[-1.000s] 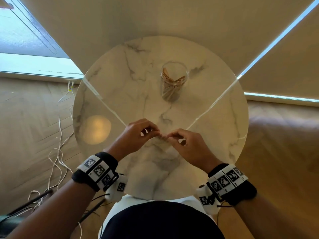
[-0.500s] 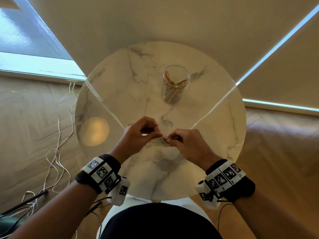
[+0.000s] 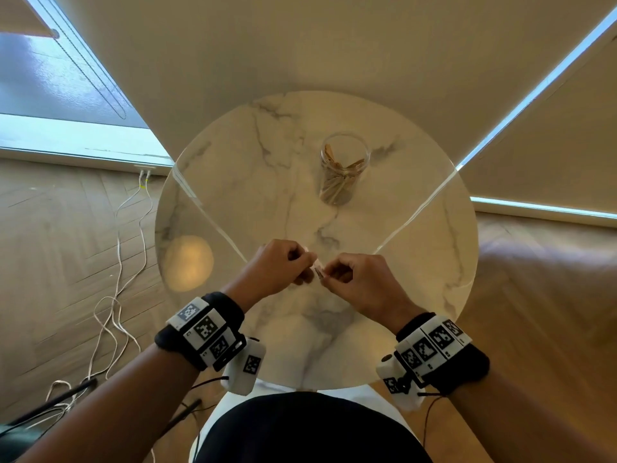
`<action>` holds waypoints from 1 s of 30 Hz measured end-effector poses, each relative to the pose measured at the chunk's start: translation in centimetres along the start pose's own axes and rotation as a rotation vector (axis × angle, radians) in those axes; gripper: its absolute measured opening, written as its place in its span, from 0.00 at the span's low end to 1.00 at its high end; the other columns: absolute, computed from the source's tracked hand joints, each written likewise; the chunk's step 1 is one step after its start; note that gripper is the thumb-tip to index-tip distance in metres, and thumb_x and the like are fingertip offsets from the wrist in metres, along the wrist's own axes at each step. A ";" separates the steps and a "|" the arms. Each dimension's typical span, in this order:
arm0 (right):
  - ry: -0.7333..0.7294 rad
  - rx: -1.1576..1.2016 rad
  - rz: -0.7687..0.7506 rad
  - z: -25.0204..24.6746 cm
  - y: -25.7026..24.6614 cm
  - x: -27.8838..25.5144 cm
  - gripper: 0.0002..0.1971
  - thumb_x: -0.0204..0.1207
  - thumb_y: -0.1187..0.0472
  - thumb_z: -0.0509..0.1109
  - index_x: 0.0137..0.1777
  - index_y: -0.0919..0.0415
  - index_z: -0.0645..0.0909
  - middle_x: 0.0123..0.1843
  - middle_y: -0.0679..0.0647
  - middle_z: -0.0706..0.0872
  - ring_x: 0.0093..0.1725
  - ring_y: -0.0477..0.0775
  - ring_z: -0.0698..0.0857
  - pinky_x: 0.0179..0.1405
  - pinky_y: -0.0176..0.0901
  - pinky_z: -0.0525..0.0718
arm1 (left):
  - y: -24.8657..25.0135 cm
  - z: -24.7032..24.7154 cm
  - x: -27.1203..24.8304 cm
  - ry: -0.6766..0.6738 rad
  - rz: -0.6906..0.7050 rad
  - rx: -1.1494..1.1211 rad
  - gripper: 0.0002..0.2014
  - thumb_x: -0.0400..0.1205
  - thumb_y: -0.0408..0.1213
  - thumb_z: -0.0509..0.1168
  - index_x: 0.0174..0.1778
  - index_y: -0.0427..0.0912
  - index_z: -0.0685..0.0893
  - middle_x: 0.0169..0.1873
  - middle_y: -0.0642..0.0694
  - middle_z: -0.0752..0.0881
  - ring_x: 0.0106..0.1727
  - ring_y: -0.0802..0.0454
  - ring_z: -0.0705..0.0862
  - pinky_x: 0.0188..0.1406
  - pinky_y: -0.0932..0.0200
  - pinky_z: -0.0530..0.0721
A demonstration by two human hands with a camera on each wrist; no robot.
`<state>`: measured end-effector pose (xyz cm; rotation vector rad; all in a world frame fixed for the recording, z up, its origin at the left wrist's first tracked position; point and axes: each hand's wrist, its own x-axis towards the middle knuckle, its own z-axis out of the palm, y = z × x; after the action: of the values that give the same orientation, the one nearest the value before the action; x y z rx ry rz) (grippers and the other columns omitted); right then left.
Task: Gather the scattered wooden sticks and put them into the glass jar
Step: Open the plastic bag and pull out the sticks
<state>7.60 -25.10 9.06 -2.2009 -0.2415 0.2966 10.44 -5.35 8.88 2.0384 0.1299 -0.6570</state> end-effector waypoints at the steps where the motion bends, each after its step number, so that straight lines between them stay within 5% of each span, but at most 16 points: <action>1: 0.002 0.016 0.016 0.1 0.0 -0.1 0.06 0.75 0.59 0.82 0.49 0.58 0.92 0.38 0.46 0.92 0.38 0.42 0.91 0.42 0.30 0.86 | -0.1 0.0 0.1 -0.009 -0.019 -0.094 0.14 0.88 0.45 0.69 0.45 0.39 0.91 0.36 0.48 0.96 0.43 0.49 0.95 0.54 0.50 0.94; 9: -0.020 0.074 0.125 0.2 -0.3 -0.1 0.10 0.78 0.54 0.79 0.55 0.57 0.92 0.40 0.46 0.94 0.38 0.37 0.91 0.45 0.28 0.86 | -0.9 -0.4 0.1 -0.146 -0.110 -0.516 0.09 0.83 0.33 0.75 0.54 0.33 0.86 0.48 0.34 0.94 0.46 0.47 0.94 0.46 0.59 0.92; 20: -0.025 0.101 0.168 0.7 -0.1 -0.5 0.13 0.70 0.54 0.85 0.52 0.58 0.92 0.39 0.48 0.94 0.38 0.40 0.92 0.46 0.35 0.90 | -1.4 0.5 0.0 -0.087 -0.045 -0.612 0.18 0.82 0.25 0.74 0.50 0.42 0.69 0.45 0.31 0.94 0.45 0.42 0.95 0.46 0.55 0.93; 30: -0.039 0.227 0.256 1.0 -0.1 -0.8 0.06 0.80 0.58 0.77 0.46 0.60 0.91 0.35 0.53 0.93 0.35 0.53 0.93 0.47 0.54 0.93 | -1.9 0.6 -0.2 -0.131 -0.039 -0.625 0.21 0.81 0.24 0.75 0.42 0.44 0.67 0.32 0.41 0.90 0.45 0.44 0.94 0.55 0.49 0.94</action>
<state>6.58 -24.52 8.64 -2.0011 0.0526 0.4839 9.31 -4.77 7.26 1.3929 0.2627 -0.6699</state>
